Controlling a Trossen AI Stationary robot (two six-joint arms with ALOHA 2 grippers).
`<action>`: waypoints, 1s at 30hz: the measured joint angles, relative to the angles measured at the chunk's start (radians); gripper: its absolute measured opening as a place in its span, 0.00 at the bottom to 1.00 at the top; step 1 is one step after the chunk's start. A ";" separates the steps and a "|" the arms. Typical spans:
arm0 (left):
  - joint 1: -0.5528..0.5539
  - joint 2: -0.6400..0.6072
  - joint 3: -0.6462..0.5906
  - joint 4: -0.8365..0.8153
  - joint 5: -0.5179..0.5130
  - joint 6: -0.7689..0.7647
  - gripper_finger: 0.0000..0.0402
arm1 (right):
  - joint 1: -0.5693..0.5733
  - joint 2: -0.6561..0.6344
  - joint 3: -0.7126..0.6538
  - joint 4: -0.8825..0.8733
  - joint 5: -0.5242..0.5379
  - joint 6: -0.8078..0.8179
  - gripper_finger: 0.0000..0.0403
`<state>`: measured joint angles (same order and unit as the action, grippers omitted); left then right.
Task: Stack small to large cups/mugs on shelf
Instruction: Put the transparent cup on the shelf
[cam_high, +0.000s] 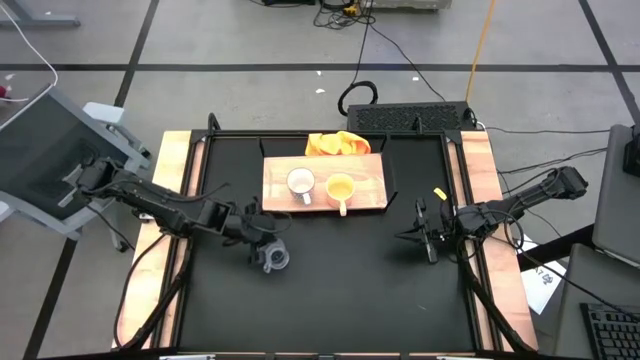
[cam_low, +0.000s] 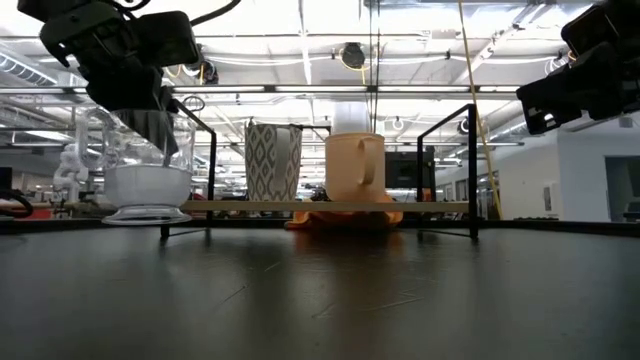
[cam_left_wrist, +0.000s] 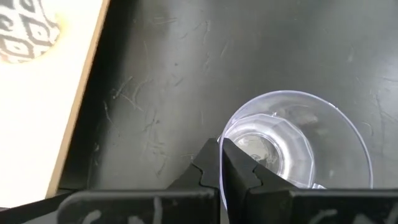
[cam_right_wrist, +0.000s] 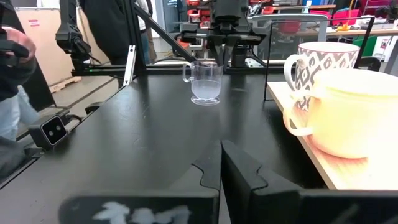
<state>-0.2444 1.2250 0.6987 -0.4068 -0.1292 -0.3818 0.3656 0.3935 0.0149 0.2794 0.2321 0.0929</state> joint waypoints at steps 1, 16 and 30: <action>0.004 0.000 0.000 0.000 0.000 0.007 0.00 | 0.000 0.000 0.000 0.000 0.000 0.000 0.00; 0.028 0.044 0.002 0.068 0.020 0.019 0.00 | 0.000 0.000 0.000 0.006 0.002 0.010 0.00; 0.025 0.287 0.221 -0.084 0.008 0.042 0.00 | 0.000 0.006 0.000 -0.013 0.003 0.014 0.00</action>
<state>-0.2198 1.5123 0.9198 -0.4906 -0.1216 -0.3398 0.3653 0.3996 0.0151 0.2665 0.2347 0.1074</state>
